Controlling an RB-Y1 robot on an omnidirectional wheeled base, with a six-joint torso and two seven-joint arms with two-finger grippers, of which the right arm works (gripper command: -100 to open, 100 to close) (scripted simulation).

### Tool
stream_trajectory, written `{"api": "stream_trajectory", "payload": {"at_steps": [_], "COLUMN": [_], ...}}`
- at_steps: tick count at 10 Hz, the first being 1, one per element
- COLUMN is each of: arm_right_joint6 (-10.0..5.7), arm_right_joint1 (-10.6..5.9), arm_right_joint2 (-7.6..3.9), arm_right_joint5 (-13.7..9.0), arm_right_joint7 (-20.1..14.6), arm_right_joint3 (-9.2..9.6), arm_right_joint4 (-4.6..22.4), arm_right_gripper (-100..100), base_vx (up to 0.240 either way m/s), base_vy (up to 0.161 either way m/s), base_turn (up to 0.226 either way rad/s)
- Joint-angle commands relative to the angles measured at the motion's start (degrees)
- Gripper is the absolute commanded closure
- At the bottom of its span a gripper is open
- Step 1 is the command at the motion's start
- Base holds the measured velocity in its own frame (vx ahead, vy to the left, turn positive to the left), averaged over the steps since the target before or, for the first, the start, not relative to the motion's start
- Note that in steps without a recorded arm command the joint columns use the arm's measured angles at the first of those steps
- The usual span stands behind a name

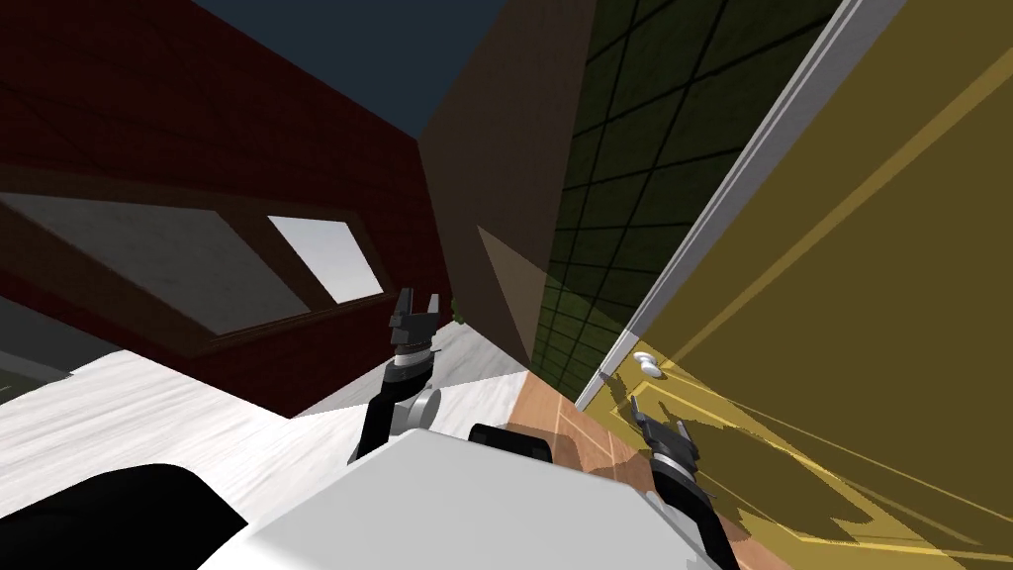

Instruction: Pull the door open

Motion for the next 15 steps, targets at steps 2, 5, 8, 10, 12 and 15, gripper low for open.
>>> {"api": "stream_trajectory", "payload": {"at_steps": [2, 5, 8, 10, 12, 15], "arm_right_joint6": [-0.6, -1.6, -2.51, -2.98, -2.98, -3.81], "arm_right_joint1": [-0.51, -1.35, -2.11, -2.51, -2.51, -3.21], "arm_right_joint2": [-0.47, -1.25, -1.95, -2.32, -2.32, -2.96], "arm_right_joint5": [-0.68, -2.03, -3.26, -3.91, -3.91, -5.04], "arm_right_joint7": [-1.83, -5.0, -7.88, -9.4, -9.4, -12.04], "arm_right_joint3": [-0.04, -0.18, -0.31, -0.37, -0.37, -0.49], "arm_right_joint4": [2.08, 5.73, 9.04, 10.79, 10.79, 13.82], "arm_right_gripper": [-100, -100, -100, -100, -100, -100], "base_vx": [-0.051, -0.028, -0.064, -0.036, -0.025, -0.044], "base_vy": [-0.088, -0.062, -0.103, -0.054, -0.038, -0.06], "base_turn": [0.12, 0.188, 0.213, 0.121, 0.059, 0.177]}}
